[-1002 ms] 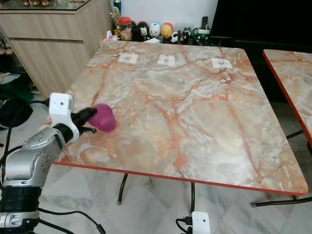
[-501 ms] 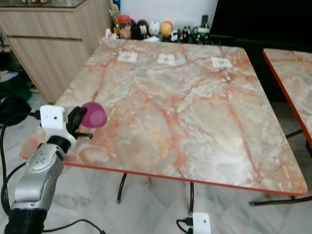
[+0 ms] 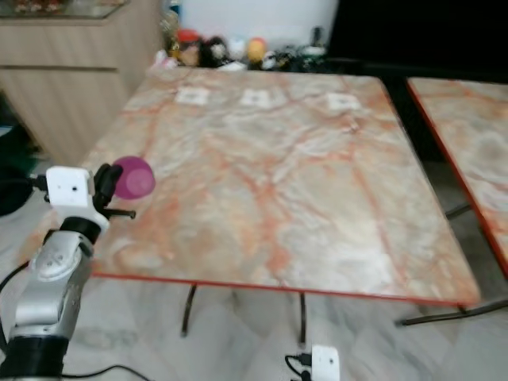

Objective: Setting the table

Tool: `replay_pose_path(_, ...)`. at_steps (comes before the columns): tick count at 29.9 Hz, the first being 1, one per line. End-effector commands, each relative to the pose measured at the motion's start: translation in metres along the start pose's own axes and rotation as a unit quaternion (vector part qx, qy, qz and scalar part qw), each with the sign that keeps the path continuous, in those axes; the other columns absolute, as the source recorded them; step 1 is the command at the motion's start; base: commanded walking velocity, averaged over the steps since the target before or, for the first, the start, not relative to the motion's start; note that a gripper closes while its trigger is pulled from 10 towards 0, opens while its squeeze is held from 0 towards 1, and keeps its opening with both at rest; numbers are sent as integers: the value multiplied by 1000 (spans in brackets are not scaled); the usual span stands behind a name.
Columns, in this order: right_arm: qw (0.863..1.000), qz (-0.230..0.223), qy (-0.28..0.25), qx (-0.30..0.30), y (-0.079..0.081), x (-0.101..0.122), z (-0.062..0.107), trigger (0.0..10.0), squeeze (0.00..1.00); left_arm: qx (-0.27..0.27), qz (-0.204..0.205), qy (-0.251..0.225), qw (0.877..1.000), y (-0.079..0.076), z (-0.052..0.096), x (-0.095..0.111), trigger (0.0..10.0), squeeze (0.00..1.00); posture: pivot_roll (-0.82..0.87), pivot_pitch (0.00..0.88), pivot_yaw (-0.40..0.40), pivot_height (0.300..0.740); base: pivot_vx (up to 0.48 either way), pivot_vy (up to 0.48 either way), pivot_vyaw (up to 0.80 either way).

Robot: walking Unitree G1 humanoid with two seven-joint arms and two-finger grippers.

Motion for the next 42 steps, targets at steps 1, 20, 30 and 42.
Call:
replay_pose_path(1,1000,-8,8,0,1,-5,1,10000,0,1,-12,3,1000,3,-1,-1,10000,0,95,28,-31,740,0,-480,-681)
replay_pose_path(20,1000,-2,-3,5,1,-2,1,10000,0,2,-9,-5,1000,5,-4,0,10000,0,92,38,-29,740,0,-480,-74)
replay_pose_path(30,1000,-1,-3,6,2,-2,1,10000,0,-11,-4,-8,1000,1,-6,1,10000,0,90,21,-26,740,0,-475,0)
replay_pose_path(42,1000,-1,-5,5,2,-1,1,10000,0,-55,5,2,998,-12,-7,-1,10000,0,87,15,-26,740,0,-468,0)
Point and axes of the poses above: a point about 5 cm out from each wrist's last joint towards the gripper, its own z axis pointing back from the gripper into the wrist, its own x axis along the axis of the wrist's last joint, y = z × x, the point moved 2 cm from there along -z, pointing out of the wrist towards the gripper, and after that the axes turned 13 degrees about z, right-handed, at the moved point
